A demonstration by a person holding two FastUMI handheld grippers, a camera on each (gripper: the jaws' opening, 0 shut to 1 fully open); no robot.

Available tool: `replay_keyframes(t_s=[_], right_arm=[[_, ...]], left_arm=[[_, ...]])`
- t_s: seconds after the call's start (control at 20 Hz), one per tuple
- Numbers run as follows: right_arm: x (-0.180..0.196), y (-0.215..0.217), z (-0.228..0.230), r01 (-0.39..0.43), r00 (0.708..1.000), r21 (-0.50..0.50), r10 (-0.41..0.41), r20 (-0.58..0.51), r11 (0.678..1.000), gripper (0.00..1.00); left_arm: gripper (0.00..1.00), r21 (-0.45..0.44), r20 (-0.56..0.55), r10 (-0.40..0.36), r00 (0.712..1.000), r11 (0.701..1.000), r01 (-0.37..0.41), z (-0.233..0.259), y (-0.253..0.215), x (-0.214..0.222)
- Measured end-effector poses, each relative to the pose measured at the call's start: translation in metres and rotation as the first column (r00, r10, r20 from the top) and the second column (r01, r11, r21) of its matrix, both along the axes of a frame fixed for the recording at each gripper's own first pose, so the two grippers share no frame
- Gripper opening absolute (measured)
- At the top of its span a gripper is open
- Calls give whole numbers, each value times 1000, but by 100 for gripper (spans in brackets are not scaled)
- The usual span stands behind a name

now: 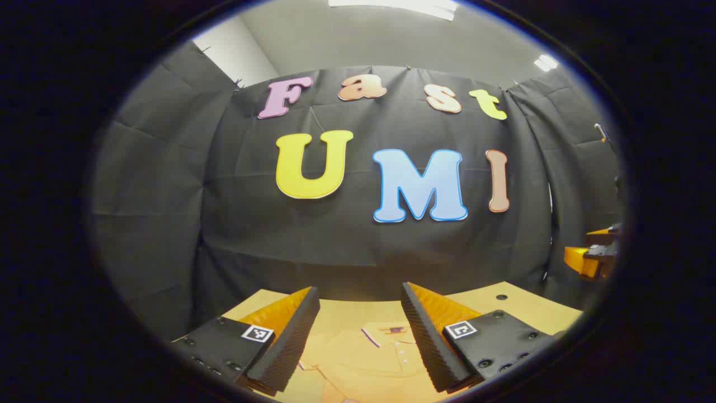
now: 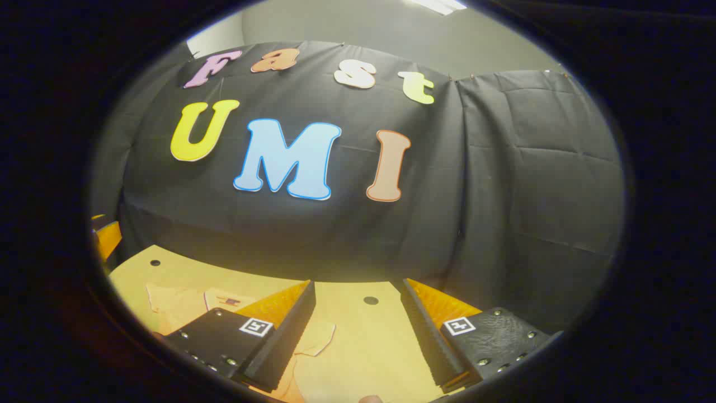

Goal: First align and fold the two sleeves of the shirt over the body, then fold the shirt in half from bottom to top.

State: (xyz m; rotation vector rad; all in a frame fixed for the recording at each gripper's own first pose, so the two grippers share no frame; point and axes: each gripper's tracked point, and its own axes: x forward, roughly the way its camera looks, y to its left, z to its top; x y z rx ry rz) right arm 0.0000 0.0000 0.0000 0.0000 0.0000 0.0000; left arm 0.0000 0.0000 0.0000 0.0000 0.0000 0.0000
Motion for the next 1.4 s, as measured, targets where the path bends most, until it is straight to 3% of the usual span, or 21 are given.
replay_keyframes(t_s=[0.8,1.4], right_arm=[[-19,0,-11,-47,999,-24,46,-7,999,95],[47,34,-53,-119,988,-82,110,-109,989,95]], left_arm=[[96,-12,-5,57,998,998,-57,6,15,-18],[94,66,14,56,998,996,-57,8,10,-1]])
